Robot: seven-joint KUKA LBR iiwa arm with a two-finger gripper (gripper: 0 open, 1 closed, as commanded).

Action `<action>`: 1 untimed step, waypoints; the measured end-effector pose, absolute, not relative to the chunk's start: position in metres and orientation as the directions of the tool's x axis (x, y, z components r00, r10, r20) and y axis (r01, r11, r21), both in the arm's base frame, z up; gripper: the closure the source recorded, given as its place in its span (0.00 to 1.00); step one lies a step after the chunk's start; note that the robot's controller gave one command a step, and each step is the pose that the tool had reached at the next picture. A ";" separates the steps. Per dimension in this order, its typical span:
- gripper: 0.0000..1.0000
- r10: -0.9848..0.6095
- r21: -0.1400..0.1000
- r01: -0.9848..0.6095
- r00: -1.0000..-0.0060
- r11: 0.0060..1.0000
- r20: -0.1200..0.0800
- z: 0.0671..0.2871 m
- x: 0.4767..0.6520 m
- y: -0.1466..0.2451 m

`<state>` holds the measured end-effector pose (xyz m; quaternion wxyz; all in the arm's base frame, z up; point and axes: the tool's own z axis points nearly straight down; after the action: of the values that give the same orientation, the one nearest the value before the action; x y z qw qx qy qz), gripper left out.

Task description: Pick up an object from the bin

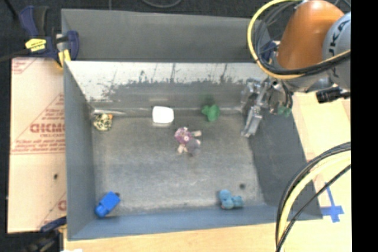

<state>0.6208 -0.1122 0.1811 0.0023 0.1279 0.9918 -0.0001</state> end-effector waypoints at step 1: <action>0.00 0.416 -0.001 0.416 -0.910 0.910 -0.006 0.173 0.608 -0.070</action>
Offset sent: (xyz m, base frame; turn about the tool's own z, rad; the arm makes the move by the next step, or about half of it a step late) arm -0.0679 0.0440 -0.1111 -0.1344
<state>0.6083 -0.0702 0.1726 0.0027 0.2126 0.9771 -0.0009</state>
